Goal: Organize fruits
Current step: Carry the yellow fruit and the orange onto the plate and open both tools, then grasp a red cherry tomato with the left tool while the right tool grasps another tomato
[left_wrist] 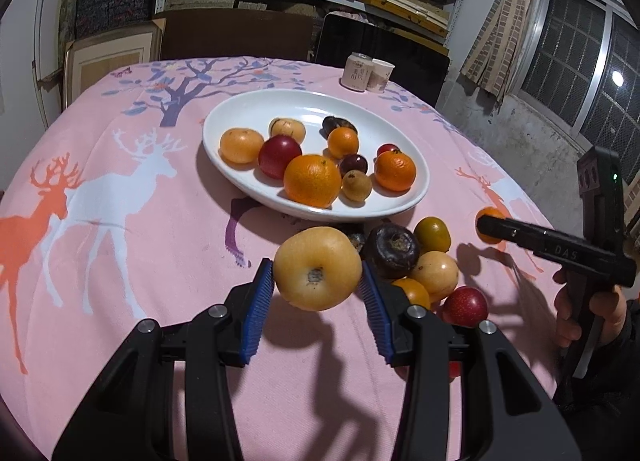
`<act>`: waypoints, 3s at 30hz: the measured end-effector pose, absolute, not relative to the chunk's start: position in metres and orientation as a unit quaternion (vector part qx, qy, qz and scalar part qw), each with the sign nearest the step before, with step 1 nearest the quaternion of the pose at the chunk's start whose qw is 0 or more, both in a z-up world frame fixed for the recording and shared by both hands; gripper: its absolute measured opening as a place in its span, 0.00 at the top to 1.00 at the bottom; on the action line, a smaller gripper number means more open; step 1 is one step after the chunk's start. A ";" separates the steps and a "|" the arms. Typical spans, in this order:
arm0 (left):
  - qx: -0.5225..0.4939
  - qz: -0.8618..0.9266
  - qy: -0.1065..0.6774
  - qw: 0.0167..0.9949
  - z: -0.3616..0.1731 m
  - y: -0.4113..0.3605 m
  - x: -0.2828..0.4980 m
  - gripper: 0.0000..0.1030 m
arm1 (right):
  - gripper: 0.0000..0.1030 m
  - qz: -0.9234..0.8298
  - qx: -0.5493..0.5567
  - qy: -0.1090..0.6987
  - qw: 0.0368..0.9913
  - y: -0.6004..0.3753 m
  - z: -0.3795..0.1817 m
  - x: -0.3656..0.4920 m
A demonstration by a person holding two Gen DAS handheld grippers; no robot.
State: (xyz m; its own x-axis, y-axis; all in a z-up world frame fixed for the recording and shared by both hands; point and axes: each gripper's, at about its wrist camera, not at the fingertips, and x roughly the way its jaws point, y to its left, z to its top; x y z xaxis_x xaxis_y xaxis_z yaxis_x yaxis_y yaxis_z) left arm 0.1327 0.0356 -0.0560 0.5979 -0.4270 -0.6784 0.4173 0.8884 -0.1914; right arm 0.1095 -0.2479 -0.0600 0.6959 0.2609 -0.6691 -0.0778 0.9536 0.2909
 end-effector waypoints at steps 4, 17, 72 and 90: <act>0.015 -0.233 0.367 0.901 -0.034 0.030 0.146 0.58 | 0.60 0.102 0.109 0.364 0.920 -0.248 -0.031 0.131; 0.010 -0.210 0.397 0.893 -0.014 -0.012 0.306 0.58 | 0.60 0.079 0.122 0.388 0.910 -0.234 -0.032 0.268; 0.079 -0.184 0.409 0.890 -0.073 -0.011 0.069 0.41 | 0.41 0.096 0.127 0.375 0.913 -0.249 -0.064 0.027; 0.069 -0.154 0.433 0.885 -0.091 0.005 0.081 0.48 | 0.41 0.111 0.105 0.380 0.912 -0.235 -0.066 0.023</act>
State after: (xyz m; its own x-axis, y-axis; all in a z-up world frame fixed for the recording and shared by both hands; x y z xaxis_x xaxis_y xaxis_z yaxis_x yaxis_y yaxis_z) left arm 0.0809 0.0048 -0.0907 0.5773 -0.2123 -0.7885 0.3318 0.9433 -0.0110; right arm 0.0231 -0.2351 -0.0659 0.6866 0.2824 -0.6699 -0.1227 0.9532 0.2762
